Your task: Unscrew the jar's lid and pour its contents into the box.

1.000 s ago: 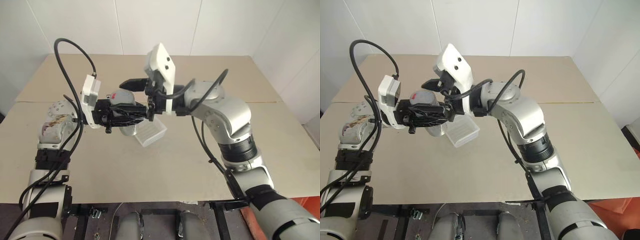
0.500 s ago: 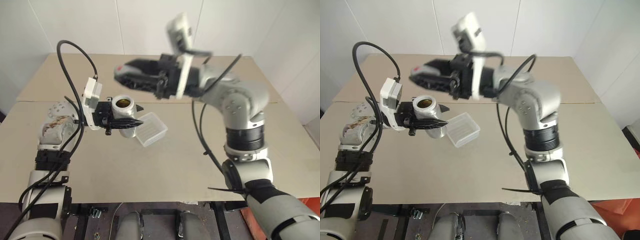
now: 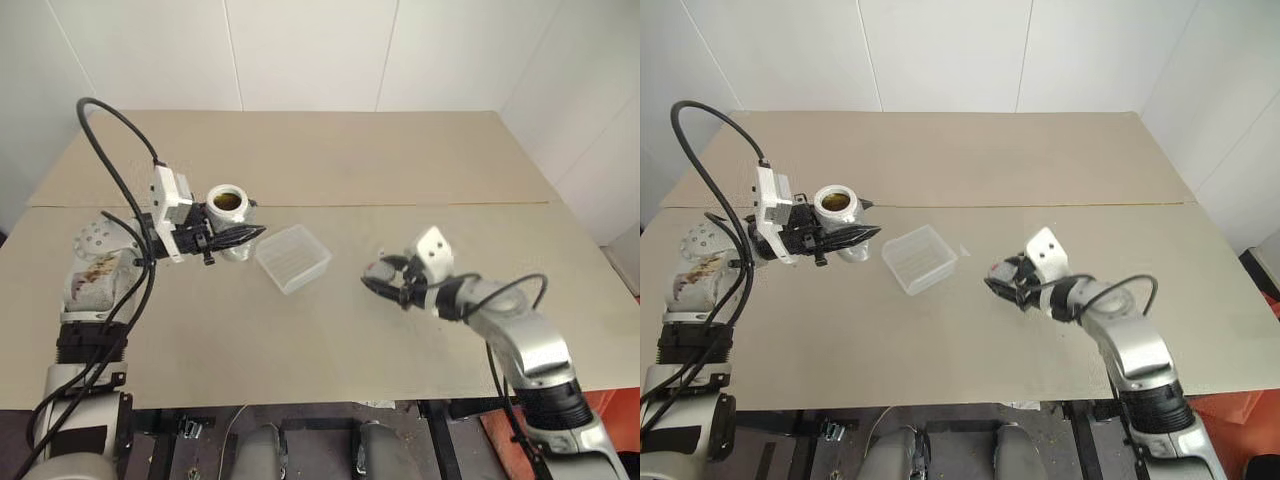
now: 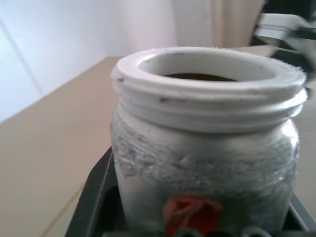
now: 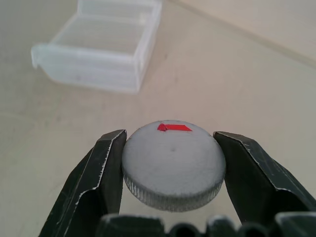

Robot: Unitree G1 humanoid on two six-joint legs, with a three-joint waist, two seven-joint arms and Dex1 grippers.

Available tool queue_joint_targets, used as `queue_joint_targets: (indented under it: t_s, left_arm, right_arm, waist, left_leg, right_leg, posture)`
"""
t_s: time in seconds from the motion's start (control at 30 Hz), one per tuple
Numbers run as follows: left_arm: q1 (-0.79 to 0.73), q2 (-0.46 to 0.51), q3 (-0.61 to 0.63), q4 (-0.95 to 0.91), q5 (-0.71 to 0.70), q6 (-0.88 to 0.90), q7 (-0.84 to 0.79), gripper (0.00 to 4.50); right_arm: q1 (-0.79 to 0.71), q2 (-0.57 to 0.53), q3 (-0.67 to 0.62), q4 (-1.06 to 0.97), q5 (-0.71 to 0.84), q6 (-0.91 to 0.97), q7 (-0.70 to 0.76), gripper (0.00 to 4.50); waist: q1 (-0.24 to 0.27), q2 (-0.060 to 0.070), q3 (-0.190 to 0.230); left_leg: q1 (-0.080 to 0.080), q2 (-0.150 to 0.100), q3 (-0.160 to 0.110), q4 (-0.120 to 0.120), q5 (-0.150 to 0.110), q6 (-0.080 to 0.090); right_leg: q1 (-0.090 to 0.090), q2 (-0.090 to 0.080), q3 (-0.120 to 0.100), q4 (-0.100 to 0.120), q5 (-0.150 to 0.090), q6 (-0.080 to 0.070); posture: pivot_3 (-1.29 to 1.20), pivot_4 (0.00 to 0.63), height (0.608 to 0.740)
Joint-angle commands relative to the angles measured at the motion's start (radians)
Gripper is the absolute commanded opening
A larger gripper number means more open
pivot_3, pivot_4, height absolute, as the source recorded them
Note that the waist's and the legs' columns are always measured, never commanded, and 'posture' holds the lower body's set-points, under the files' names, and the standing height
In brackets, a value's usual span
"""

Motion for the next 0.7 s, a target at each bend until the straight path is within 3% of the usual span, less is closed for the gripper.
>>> queue_joint_targets:
  t_s: [0.03, 0.07, 0.17, 0.3, 0.4, 0.53, 0.7]
  left_arm:
    - [-0.028, -0.027, -0.024, -0.008, 0.063, -0.072, 0.087, 1.94]
    - [-0.032, -0.031, -0.037, -0.002, 0.095, -0.1, 0.11, 1.94]
    - [-0.059, -0.032, -0.077, 0.053, 0.214, -0.246, 0.189, 1.94]
    - [-0.163, 0.058, -0.268, 0.234, 0.781, -0.646, 0.661, 1.94]
    - [-0.283, 0.118, -0.438, 0.355, 1.146, -0.8, 1.063, 1.94]
    - [-0.513, 0.159, -0.778, 0.502, 1.68, -0.723, 1.663, 1.94]
    - [-0.656, 0.087, -0.988, 0.671, 1.916, -0.545, 1.937, 1.94]
  right_arm:
    - [-0.019, -0.021, -0.013, 0.009, -0.007, -0.034, 0.031, 4.3]
    - [-0.028, -0.038, -0.019, 0.0, 0.002, -0.021, 0.05, 4.48]
    - [-0.076, -0.095, -0.066, -0.057, 0.087, 0.071, 0.123, 4.48]
    - [-0.22, -0.162, -0.121, -0.139, 0.281, 0.302, 0.203, 4.48]
    - [-0.344, -0.182, -0.101, -0.129, 0.398, 0.462, 0.26, 4.48]
    - [-0.45, -0.208, -0.027, -0.097, 0.417, 0.487, 0.339, 4.48]
    - [-0.517, -0.201, -0.018, -0.048, 0.423, 0.477, 0.365, 4.48]
  waist:
    - [0.003, 0.0, 0.0]
    - [0.005, 0.0, 0.0]
    - [0.009, 0.0, 0.0]
    - [0.014, 0.0, 0.0]
    - [0.018, 0.0, 0.0]
    - [0.034, 0.0, 0.0]
    - [0.04, 0.0, 0.0]
  left_leg:
    - [0.0, 0.0, 0.0, 0.0, 0.0, 0.0]
    - [0.0, 0.0, 0.0, 0.0, 0.0, 0.0]
    - [-0.001, 0.0, 0.0, 0.0, 0.0, 0.0]
    - [-0.001, 0.0, 0.0, 0.0, 0.0, 0.0]
    - [-0.001, 0.0, 0.0, -0.002, 0.0, 0.0]
    - [-0.004, -0.001, 0.0, -0.001, -0.001, 0.001]
    - [-0.01, -0.001, 0.001, 0.001, -0.002, 0.003]
  right_leg:
    - [0.0, 0.0, 0.0, 0.0, 0.0, 0.0]
    - [0.0, 0.0, 0.0, 0.0, 0.0, 0.0]
    - [-0.001, 0.0, 0.0, -0.001, 0.0, 0.0]
    - [-0.001, 0.0, 0.0, -0.001, 0.0, 0.0]
    - [-0.001, 0.0, -0.001, -0.001, 0.002, -0.001]
    - [-0.001, -0.002, -0.003, -0.003, 0.002, 0.0]
    - [-0.006, -0.002, -0.004, 0.0, 0.003, 0.002]
  posture:
    - [0.0, 0.15, 0.74]
    - [0.0, 0.15, 0.74]
    - [0.0, 0.15, 0.74]
    - [0.0, 0.15, 0.74]
    - [0.0, 0.15, 0.74]
    - [0.0, 0.15, 0.74]
    - [0.0, 0.15, 0.74]
